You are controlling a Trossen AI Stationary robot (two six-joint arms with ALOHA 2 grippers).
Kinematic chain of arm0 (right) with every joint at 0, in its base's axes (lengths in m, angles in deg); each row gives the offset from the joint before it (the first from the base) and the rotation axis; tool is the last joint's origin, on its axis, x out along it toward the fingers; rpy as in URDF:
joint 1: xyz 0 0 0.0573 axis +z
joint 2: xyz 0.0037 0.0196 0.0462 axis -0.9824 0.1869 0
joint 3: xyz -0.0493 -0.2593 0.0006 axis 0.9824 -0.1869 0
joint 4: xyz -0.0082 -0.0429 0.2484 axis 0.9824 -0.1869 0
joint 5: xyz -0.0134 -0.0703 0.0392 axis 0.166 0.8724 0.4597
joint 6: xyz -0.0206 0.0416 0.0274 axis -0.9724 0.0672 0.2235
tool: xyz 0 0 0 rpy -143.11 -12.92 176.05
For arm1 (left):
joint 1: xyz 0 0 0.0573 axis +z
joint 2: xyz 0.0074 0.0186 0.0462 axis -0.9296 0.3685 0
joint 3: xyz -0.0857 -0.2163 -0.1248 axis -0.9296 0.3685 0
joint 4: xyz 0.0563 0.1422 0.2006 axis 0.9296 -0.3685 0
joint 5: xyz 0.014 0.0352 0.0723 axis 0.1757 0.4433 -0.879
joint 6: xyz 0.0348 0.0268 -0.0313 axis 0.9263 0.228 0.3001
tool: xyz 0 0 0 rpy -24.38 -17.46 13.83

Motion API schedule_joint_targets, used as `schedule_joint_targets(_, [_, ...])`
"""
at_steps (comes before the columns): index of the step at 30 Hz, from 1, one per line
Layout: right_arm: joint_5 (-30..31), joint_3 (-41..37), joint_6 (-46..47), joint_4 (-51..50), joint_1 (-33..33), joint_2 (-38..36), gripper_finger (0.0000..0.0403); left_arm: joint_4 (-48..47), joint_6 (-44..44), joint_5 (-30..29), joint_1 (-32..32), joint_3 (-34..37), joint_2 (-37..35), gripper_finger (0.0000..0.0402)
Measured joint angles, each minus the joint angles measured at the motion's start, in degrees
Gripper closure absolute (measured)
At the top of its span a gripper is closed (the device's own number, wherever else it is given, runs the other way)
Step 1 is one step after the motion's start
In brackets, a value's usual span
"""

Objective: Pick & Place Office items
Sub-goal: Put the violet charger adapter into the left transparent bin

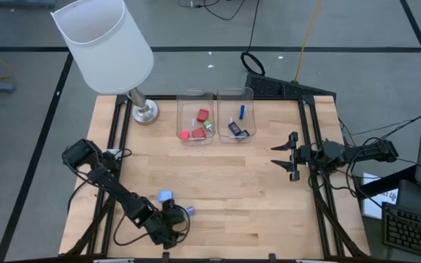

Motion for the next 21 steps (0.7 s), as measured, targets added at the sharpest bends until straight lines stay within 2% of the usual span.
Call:
schedule_joint_targets(5, [0.0,0.0,0.0,0.0,0.0,0.0,0.0197,-1.3,-0.3,-3.9,-0.1,0.0,0.0,0.0117])
schedule_joint_targets(13, [0.0,0.0,0.0,0.0,0.0,0.0,0.0197,-3.7,1.2,-15.5,0.8,0.3,0.4,0.0117])
schedule_joint_targets(21, [0.0,0.0,0.0,0.0,0.0,0.0,0.0195,-2.0,5.9,-18.9,2.7,0.5,0.4,0.0117])
